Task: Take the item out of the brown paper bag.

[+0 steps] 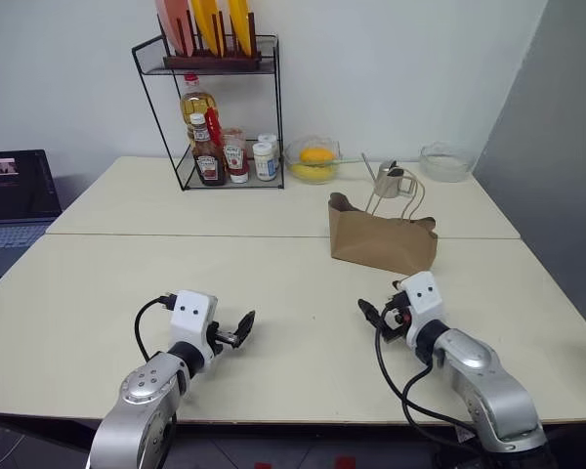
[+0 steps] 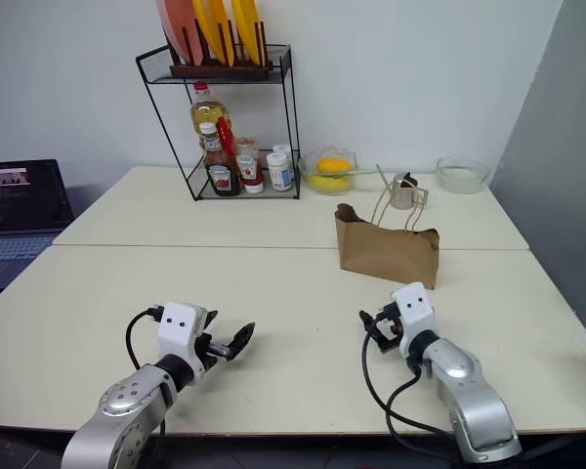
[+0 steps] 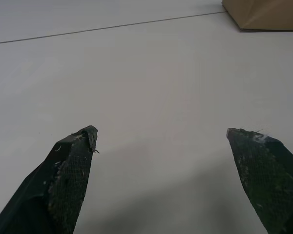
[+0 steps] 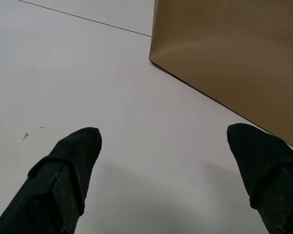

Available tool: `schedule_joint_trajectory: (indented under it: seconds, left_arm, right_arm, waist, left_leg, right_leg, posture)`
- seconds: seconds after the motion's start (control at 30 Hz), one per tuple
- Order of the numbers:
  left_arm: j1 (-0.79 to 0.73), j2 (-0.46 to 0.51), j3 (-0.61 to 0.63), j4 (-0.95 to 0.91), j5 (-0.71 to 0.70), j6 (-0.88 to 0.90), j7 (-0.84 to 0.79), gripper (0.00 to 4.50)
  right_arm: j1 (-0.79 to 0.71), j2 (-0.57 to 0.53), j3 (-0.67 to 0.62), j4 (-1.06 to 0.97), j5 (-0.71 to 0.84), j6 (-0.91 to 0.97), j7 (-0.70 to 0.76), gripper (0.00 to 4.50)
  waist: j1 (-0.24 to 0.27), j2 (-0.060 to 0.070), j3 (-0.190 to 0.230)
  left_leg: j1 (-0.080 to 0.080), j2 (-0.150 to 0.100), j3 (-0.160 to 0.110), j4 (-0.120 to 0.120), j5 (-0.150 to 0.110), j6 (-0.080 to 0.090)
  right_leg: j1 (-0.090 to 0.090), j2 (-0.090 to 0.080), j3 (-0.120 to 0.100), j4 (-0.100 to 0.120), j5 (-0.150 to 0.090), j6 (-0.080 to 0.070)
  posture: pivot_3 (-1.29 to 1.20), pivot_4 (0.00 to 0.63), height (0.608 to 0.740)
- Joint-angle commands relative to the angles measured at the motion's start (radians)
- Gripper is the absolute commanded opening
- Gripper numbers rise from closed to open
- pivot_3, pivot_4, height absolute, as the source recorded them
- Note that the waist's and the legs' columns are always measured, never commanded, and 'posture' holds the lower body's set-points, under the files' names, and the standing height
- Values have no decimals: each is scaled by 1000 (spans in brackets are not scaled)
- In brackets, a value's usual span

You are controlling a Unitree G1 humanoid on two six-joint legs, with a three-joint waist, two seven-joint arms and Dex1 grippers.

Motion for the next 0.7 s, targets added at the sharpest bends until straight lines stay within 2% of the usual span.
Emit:
schedule_joint_trajectory:
  seconds: [0.03, 0.27, 0.4, 0.53, 0.7]
  left_arm:
    - [12, 21, 15, -50, -11, 0, -14, 4500]
    - [-2, 13, 27, -50, -26, 3, 1, 4500]
    - [-47, 52, 18, -67, -52, 20, -51, 4500]
    - [-180, 119, 47, -128, -202, 189, -121, 4500]
    - [-438, 265, 13, -111, -302, 327, -231, 4500]
  right_arm:
    - [-5, -8, -12, -48, 6, -12, 5, 4472]
    - [-15, -16, -2, -60, -7, -16, 2, 4472]
    - [-82, -62, -20, -87, -43, -34, -5, 4472]
    - [-202, -143, -49, -136, -84, 9, -6, 4472]
    - [-434, -264, -71, -4, -142, -17, 13, 4472]
  waist:
    - [0, 0, 0]
    - [0, 0, 0]
    - [0, 0, 1]
    - [1, 0, 2]
    - [-1, 0, 5]
  left_leg:
    - [0, 0, 0, 0, 0, 0]
    - [0, 0, 0, 0, 0, 0]
    - [0, 0, 0, 0, 0, 0]
    - [-1, 0, -1, 1, 0, 0]
    - [-1, 0, -1, 1, 0, 0]
  right_leg:
    - [0, 0, 0, 0, 0, 0]
    - [0, 0, 0, 0, 0, 0]
    - [0, 0, 0, 0, 0, 0]
    - [0, 0, -1, 0, 0, 0]
    - [0, 1, -1, 1, 0, 0]
  posture:
    - [0, 150, 740]
    - [0, 150, 740]
    - [0, 150, 740]
    - [0, 150, 740]
    - [0, 150, 740]
